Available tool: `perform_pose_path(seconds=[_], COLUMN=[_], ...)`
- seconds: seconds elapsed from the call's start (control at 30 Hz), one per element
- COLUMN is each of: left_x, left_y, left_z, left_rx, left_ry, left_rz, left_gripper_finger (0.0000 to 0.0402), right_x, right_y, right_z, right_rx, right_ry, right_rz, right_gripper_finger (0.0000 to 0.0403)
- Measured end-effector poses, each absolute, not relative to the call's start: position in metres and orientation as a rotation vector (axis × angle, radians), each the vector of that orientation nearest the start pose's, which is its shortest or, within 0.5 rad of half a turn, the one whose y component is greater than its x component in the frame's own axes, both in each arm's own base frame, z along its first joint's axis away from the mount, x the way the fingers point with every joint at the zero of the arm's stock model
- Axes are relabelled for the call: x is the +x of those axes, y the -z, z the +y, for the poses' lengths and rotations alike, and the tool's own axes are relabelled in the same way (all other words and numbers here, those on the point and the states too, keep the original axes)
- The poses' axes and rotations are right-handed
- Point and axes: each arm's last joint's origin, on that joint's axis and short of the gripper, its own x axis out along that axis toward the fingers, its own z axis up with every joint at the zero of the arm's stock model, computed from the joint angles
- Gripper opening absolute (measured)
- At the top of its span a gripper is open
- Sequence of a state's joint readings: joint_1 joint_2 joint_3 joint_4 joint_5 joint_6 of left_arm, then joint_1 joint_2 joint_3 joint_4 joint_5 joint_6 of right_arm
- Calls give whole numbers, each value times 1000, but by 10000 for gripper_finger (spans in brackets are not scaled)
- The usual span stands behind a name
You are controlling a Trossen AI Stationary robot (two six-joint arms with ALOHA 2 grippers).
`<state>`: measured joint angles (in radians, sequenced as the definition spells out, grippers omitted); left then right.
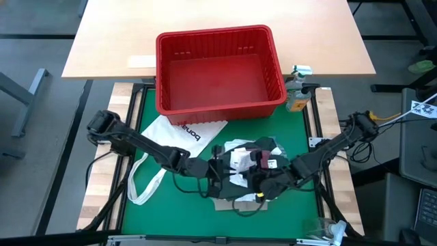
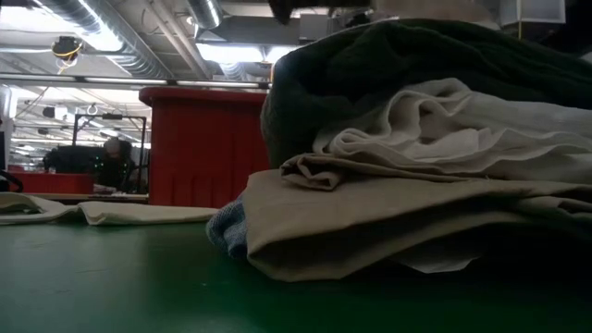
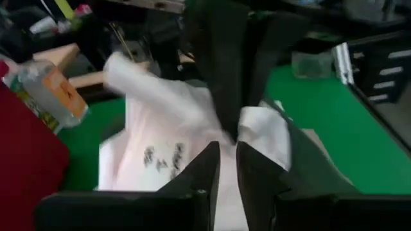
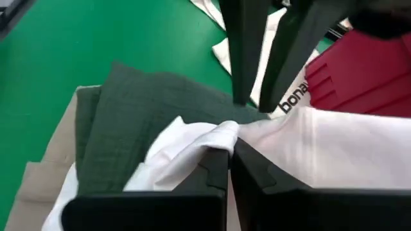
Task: Fold Laundry from Bin
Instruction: Fold the white underwear
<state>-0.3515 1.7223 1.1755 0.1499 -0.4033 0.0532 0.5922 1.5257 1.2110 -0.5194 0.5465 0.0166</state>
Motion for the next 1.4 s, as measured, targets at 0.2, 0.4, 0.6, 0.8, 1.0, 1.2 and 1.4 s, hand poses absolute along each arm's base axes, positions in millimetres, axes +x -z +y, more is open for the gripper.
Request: perform_pose_path(seconds=[0.2,0.4,0.6,0.8,1.0,1.2,1.4], left_x=[355,357,370,384,388,388,387], left_y=[-265,-274,-261,-237,-228,-228,-230], left_z=[-133,-127,-106,-91,-86,-86,-89], left_rx=[156,135,98,64,66,66,107], left_ry=[-12,-58,-116,-150,-165,-166,-149], left_rz=[360,298,328,394,415,415,410], left_gripper_finger=[48,48,48,48,48,48,48], right_x=[278,280,280,281,280,281,278], right_y=[-274,-272,-272,-273,-272,-274,-282], right_z=[170,172,172,171,171,168,167], right_rx=[-457,-458,-461,-465,-463,-507,-470], right_ry=[-67,-71,-46,-31,-39,80,37], right_rz=[720,720,706,702,706,675,656], right_gripper_finger=[11,10,10,11,49,120,145])
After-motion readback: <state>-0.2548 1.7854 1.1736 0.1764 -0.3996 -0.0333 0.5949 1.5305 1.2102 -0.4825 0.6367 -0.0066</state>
